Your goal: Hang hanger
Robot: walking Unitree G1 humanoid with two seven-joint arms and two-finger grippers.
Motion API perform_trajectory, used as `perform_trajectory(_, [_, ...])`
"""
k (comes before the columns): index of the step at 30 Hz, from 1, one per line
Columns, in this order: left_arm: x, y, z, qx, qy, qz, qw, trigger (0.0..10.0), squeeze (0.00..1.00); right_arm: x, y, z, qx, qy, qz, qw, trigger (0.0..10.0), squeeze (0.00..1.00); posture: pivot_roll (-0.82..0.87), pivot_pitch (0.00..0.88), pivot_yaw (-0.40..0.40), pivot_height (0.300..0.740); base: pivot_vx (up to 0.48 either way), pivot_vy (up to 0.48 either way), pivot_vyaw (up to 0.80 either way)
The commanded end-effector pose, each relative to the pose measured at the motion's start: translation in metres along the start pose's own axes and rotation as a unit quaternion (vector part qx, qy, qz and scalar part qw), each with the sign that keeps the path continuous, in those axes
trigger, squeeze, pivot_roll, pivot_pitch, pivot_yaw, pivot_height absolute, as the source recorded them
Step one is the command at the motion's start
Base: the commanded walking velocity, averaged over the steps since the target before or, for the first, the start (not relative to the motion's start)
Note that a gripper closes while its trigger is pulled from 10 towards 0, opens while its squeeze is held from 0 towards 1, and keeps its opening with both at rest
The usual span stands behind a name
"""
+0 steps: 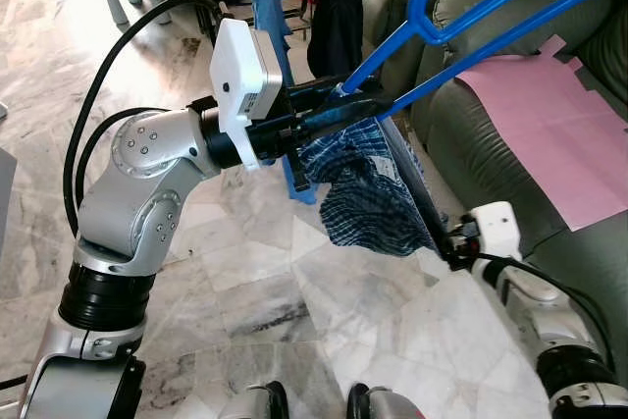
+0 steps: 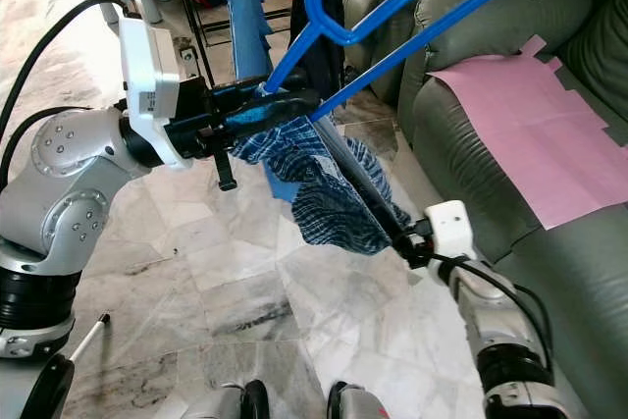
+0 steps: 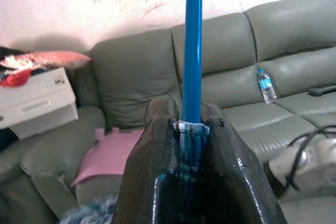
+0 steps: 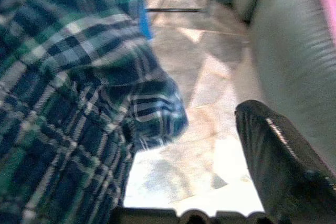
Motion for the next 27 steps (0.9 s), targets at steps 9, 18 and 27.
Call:
perform_trajectory(9, [-0.006, -0.056, 0.033, -0.050, 0.058, 0.054, 0.996, 0.0, 0.00, 0.080, 0.063, 0.013, 0.094, -0.170, -0.046, 0.980, 0.0, 0.00, -0.03, 0.215, -0.008, 0.740, 0.000, 0.000, 0.00])
perform_trajectory(18, [0.003, -0.096, 0.049, -0.080, 0.082, 0.092, 0.989, 0.0, 0.00, 0.105, 0.134, 0.015, 0.175, -0.219, -0.058, 0.958, 0.0, 0.00, -0.04, 0.208, -0.019, 0.740, 0.000, 0.000, 0.00])
perform_trajectory(27, [0.022, -0.108, 0.052, -0.091, 0.057, 0.120, 0.987, 0.0, 0.00, 0.111, 0.141, 0.014, 0.175, -0.233, -0.078, 0.953, 0.0, 0.00, -0.04, 0.205, -0.021, 0.740, 0.000, 0.000, 0.00])
Point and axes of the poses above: a point about 5 cm out from each wrist's last joint towards the gripper, its own z axis pointing back from the gripper into the wrist, its own y axis along the axis of the wrist's last joint, x = y × z, the point moved 5 cm from there along -z, pointing out of the wrist towards the gripper, and after that the axes turned 9 degrees about z, right-handed, at the moved point
